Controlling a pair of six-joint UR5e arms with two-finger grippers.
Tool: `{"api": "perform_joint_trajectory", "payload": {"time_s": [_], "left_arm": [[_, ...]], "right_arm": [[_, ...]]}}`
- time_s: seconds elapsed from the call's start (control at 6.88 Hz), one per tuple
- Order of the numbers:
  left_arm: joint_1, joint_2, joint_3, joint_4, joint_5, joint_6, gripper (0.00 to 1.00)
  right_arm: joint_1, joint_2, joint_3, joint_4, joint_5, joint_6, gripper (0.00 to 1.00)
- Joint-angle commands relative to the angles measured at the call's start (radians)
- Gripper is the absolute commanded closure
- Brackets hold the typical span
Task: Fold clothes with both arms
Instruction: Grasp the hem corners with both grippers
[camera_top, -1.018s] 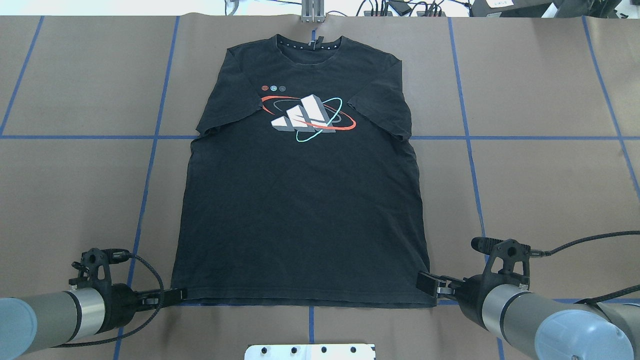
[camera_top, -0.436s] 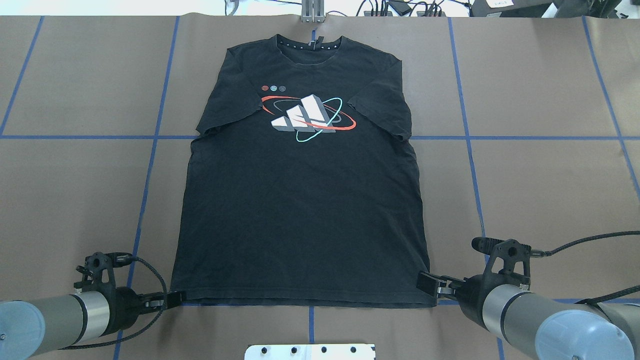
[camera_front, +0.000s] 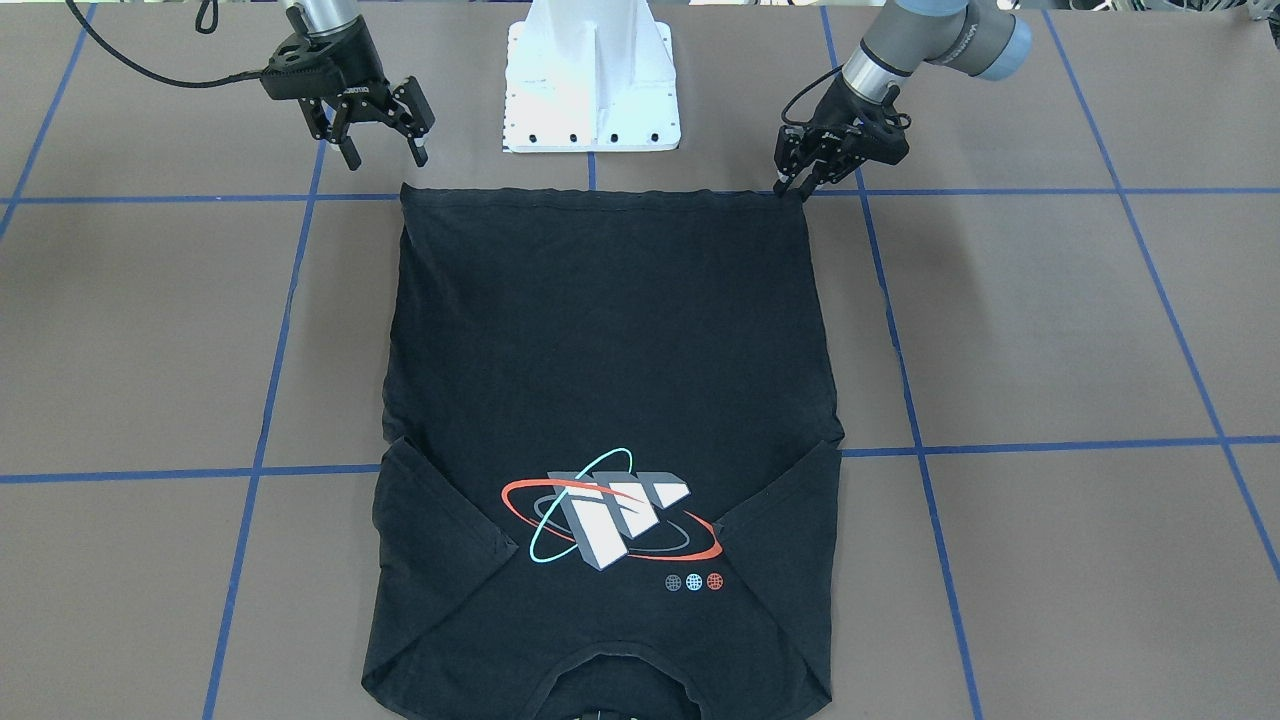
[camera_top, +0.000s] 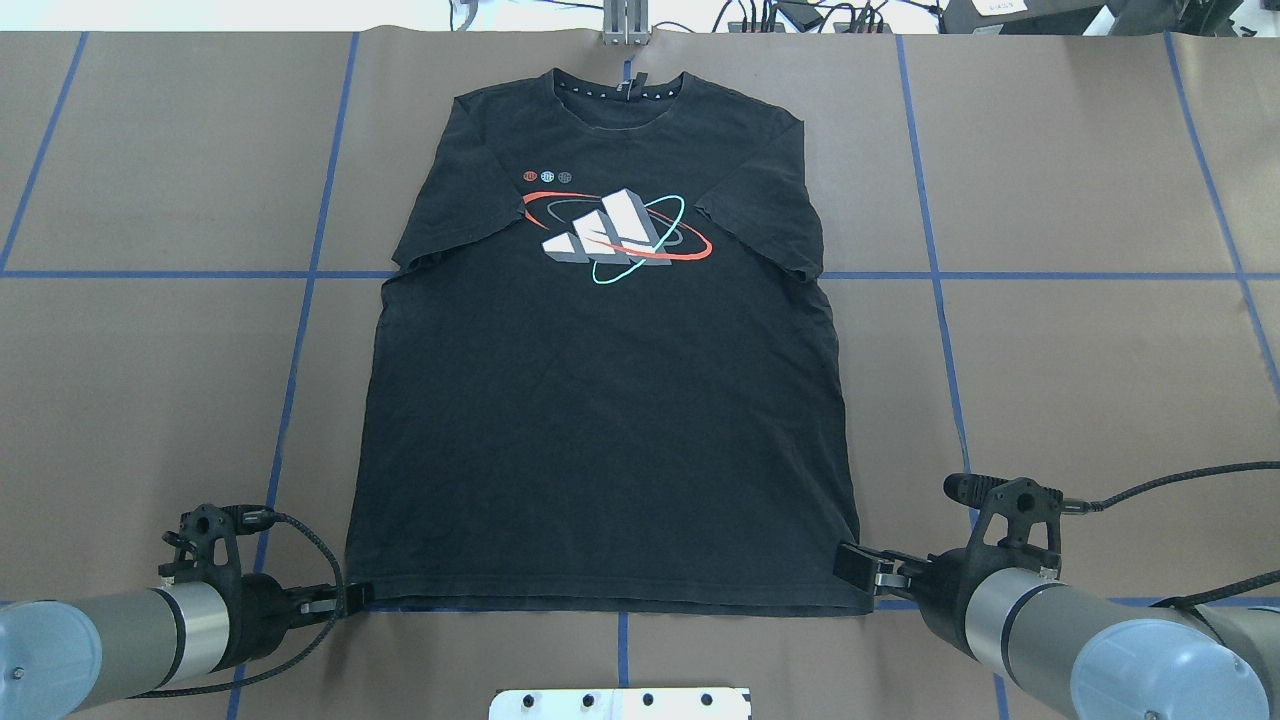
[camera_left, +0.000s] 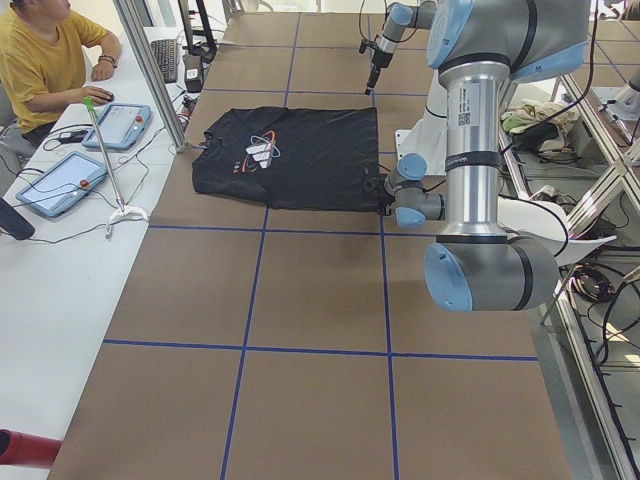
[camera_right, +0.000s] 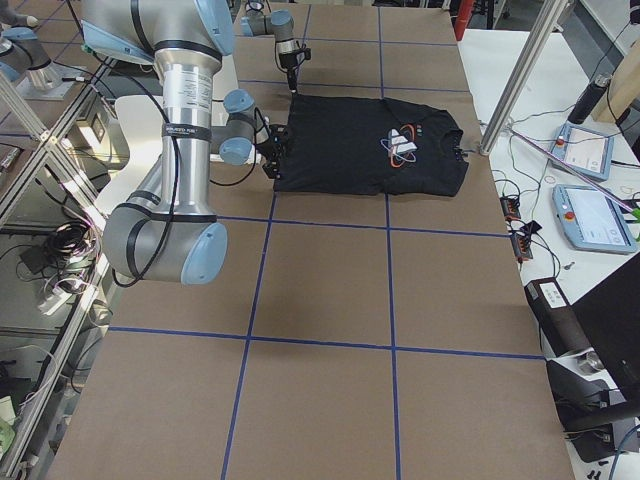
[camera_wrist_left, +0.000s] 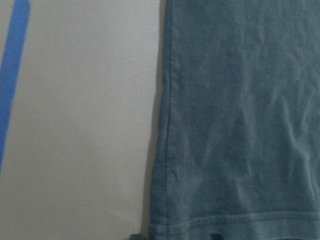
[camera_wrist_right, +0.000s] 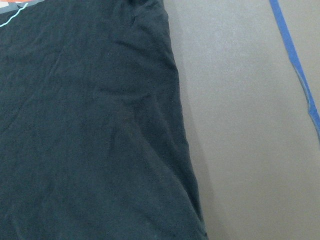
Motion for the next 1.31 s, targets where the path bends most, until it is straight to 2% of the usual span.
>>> {"api": "perform_joint_trajectory", "payload": {"time_s": [0.0, 0.44, 0.87, 1.16], "left_arm": [[-0.001, 0.0, 0.0, 0.0, 0.0, 0.001, 1.0], [-0.003, 0.0, -0.006, 0.0, 0.0, 0.003, 1.0], [-0.003, -0.001, -0.019, -0.002, -0.006, 0.003, 1.0], [-0.003, 0.0, -0.022, -0.005, -0.008, 0.0, 1.0]], "right_arm": [[0.0, 0.0, 0.0, 0.0, -0.001, 0.0, 0.0], [-0.006, -0.005, -0.03, -0.002, -0.004, 0.011, 0.0], [-0.084, 0.0, -0.093, -0.003, -0.136, 0.058, 0.01], [-0.164, 0.005, -0.121, -0.018, -0.225, 0.118, 0.09]]}}
